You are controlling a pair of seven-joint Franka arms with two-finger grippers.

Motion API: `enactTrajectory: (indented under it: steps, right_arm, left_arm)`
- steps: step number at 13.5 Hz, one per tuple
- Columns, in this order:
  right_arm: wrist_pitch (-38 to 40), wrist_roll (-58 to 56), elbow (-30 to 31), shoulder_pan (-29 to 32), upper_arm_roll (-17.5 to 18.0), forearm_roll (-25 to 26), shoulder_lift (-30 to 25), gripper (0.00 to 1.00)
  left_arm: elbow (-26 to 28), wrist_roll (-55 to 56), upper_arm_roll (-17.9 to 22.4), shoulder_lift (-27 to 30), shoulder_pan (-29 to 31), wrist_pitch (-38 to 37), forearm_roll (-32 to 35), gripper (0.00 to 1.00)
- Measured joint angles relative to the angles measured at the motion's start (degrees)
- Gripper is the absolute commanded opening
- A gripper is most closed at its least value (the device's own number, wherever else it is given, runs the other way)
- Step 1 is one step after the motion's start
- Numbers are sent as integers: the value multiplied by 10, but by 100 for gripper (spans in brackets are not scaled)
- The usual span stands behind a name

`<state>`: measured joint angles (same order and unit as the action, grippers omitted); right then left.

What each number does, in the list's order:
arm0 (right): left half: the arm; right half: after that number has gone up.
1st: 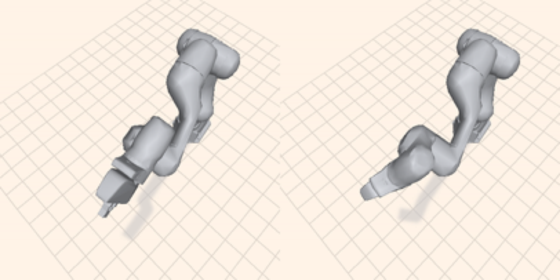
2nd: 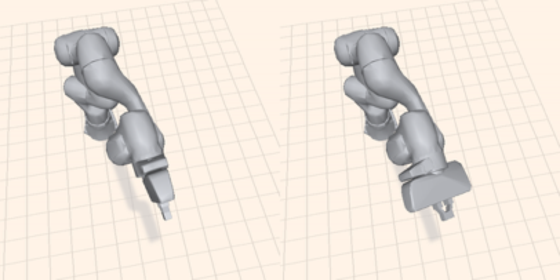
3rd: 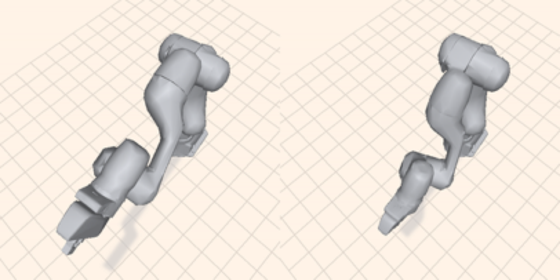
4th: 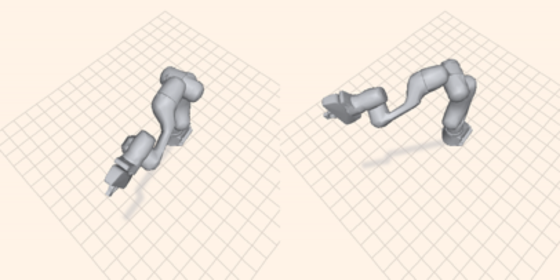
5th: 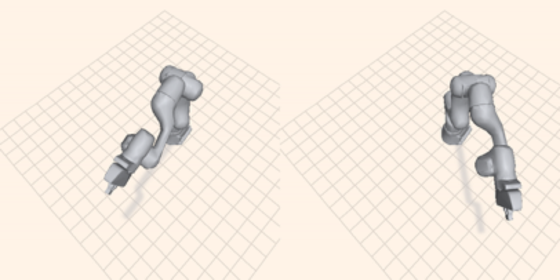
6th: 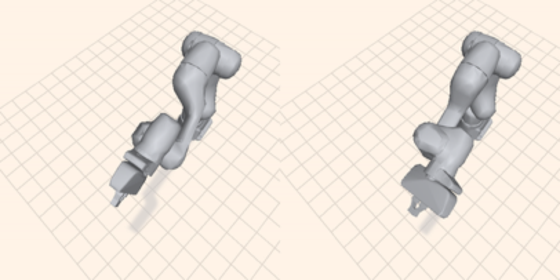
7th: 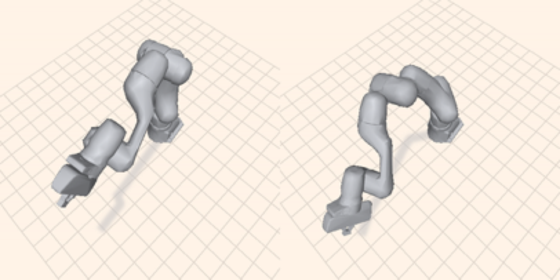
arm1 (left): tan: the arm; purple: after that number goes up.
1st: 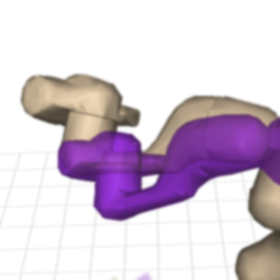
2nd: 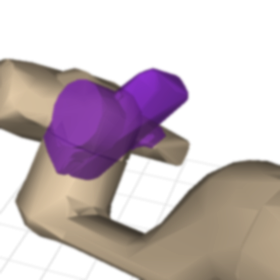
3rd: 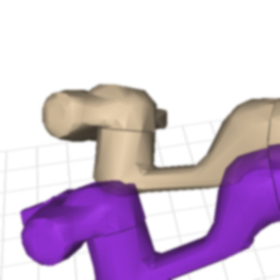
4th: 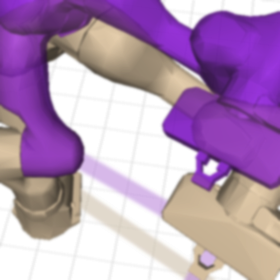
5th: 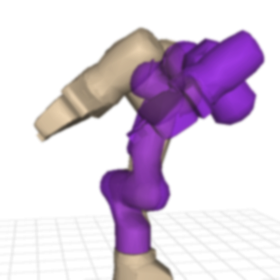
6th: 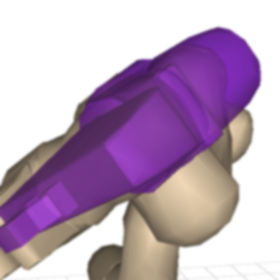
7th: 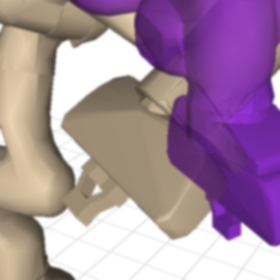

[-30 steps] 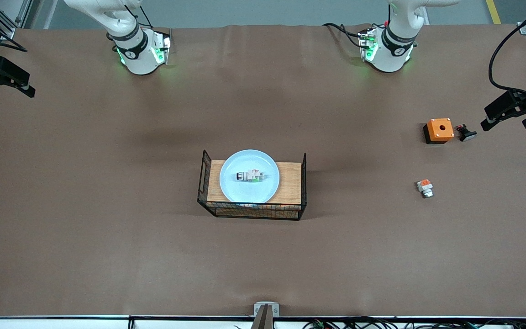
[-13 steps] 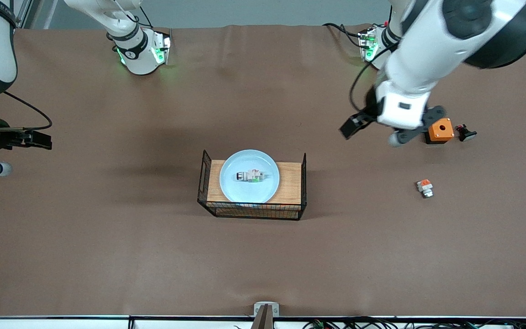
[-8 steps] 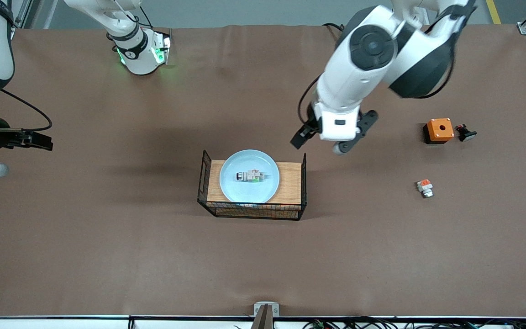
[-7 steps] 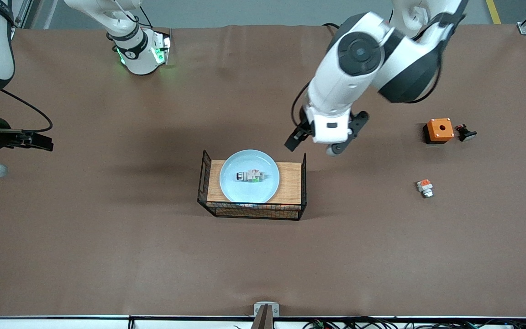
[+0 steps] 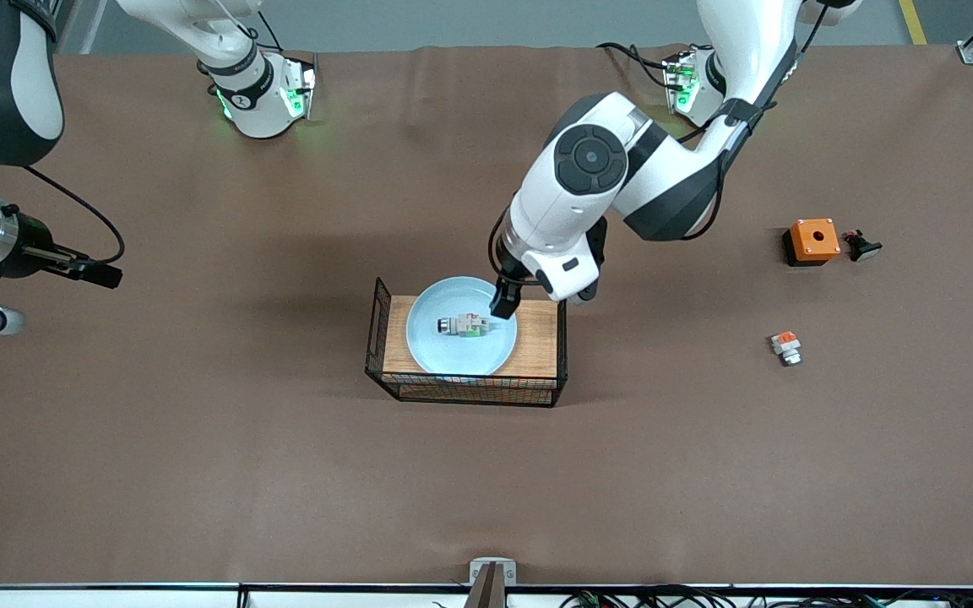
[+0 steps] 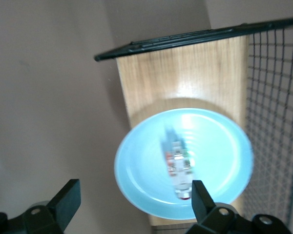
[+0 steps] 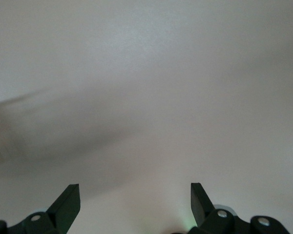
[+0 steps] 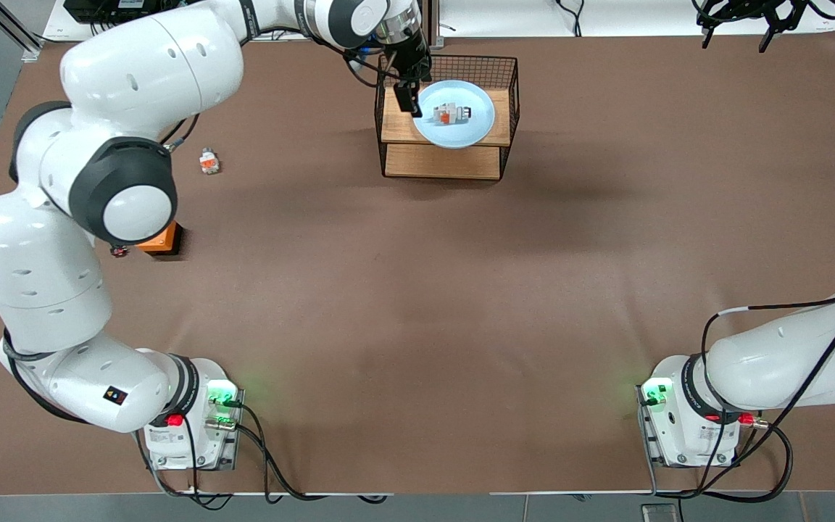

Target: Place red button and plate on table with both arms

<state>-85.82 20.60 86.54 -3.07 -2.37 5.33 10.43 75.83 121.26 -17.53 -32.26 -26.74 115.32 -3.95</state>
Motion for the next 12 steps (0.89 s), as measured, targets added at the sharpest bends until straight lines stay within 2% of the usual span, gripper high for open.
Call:
enactTrajectory:
  steps: [2, 6, 12]
  right_arm:
    - [6, 10, 0, 0, -1, 0, 0, 100]
    - [11, 62, 0, 0, 0, -2, 0, 100]
    - [12, 151, 2, -9, 3, -18, 0, 100]
  left_arm:
    - [-12, 43, 2, -20, 0, 41, 0, 100]
    - [-17, 61, 3, -53, -4, 116, 0, 100]
    - [-19, 66, 2, -80, -22, 130, 0, 100]
